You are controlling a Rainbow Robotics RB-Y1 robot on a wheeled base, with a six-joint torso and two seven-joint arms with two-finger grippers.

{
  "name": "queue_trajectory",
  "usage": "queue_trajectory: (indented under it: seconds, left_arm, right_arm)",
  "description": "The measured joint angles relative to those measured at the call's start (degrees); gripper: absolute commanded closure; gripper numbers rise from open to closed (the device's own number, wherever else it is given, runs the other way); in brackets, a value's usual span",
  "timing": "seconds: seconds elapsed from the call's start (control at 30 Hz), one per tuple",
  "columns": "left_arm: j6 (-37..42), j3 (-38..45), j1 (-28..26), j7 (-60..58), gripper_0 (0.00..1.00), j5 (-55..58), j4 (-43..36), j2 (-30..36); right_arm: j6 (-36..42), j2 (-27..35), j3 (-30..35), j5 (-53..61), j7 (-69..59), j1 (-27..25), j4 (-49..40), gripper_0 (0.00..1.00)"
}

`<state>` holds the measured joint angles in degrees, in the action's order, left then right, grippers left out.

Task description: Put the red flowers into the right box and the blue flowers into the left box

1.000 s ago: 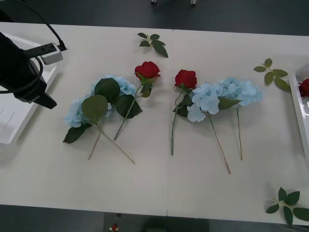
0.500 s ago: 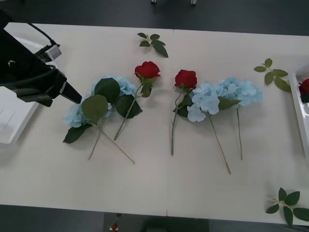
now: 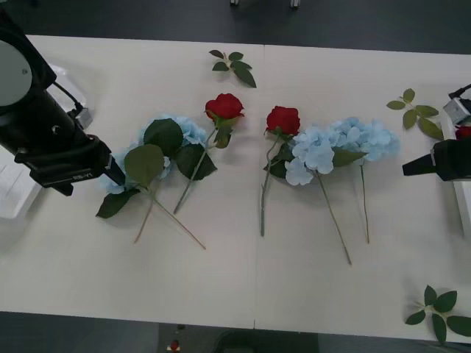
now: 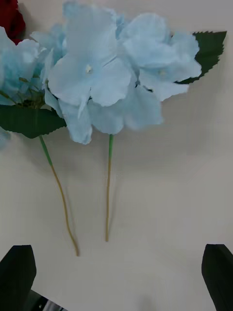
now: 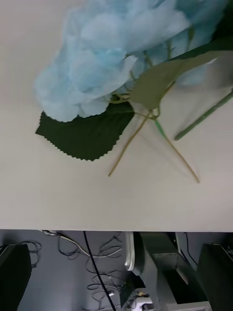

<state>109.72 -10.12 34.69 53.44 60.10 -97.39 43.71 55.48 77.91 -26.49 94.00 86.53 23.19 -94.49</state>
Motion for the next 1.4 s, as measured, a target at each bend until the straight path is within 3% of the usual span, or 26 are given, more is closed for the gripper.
queue_trajectory:
  seconds: [0.3,0.6,0.77,1.03,1.4]
  left_arm:
    - [-7.9,-4.6,-2.6,-0.6,0.00,-3.5,0.0,-0.1]
    - [-15.3,-9.1,-2.6,-3.6,0.00,-10.2,-0.1,-3.5]
    - [-20.0,-14.0,-2.6,-7.0,0.00,-11.7,0.0,-3.8]
    - [-22.8,-18.0,-2.6,-9.1,0.00,-17.7,0.0,-3.8]
    - [-34.4,-20.7,-2.6,-9.6,0.00,-23.1,6.5,-3.8]
  right_arm:
    - [-2.2,-2.3,0.0,-13.7,-11.6,-4.6,-9.1,0.00]
    - [-2.1,-12.3,-0.2,-27.0,-18.7,-5.3,-10.0,0.00]
    - [-4.6,-14.5,-3.3,-33.1,-25.5,-5.2,-9.9,0.00]
    - [-8.2,-16.4,-12.0,-41.4,-26.4,-1.1,-5.2,0.00]
    - [-8.2,-21.6,-12.7,-46.9,-30.8,3.1,1.8,0.00]
